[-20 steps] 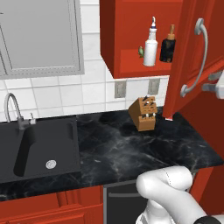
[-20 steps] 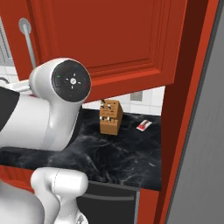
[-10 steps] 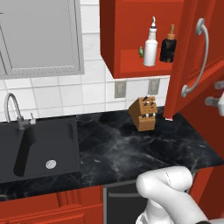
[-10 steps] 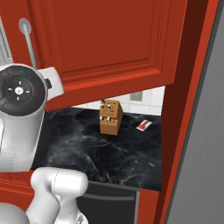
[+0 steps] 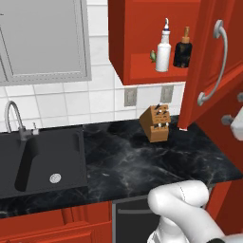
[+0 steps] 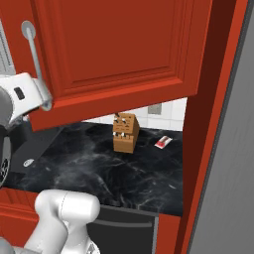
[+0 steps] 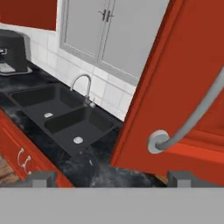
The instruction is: Pick the soap dispenser and spray from the cabinet and place them on the counter.
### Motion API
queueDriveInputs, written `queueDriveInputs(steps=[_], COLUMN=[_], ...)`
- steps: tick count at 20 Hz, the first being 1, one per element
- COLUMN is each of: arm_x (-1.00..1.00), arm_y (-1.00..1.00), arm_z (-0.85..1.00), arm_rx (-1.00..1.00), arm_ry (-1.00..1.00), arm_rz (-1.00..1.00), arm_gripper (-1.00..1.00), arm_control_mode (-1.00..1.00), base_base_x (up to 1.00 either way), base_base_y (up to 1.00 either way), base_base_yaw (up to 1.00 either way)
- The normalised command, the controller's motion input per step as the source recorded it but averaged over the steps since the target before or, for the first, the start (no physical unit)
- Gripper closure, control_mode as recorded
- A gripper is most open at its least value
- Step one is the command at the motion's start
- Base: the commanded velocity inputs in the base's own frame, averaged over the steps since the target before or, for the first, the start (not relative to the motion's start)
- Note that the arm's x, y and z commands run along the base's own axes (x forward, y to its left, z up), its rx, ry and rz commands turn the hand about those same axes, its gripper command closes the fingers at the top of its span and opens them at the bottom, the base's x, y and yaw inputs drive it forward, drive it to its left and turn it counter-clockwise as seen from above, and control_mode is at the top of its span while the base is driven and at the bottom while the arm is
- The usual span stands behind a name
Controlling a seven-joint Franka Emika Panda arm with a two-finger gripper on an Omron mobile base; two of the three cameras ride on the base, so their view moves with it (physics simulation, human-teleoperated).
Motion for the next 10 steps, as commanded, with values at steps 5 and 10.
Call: queueDriveInputs(steps=[5,10], arm_x=[0.00,0.00], arm_y=[0.36,0.45], arm_z=[0.00,0.00], arm_rx=[-0.19,-0.22], arm_ry=[0.01,0.00], arm_rz=[-0.08,-0.09], arm_gripper=[-1.00,-1.00], arm_control_mode=[-1.00,-1.00], base_base_x=[0.00,0.00], base_base_y=[0.00,0.00], base_base_yaw=[0.00,0.00])
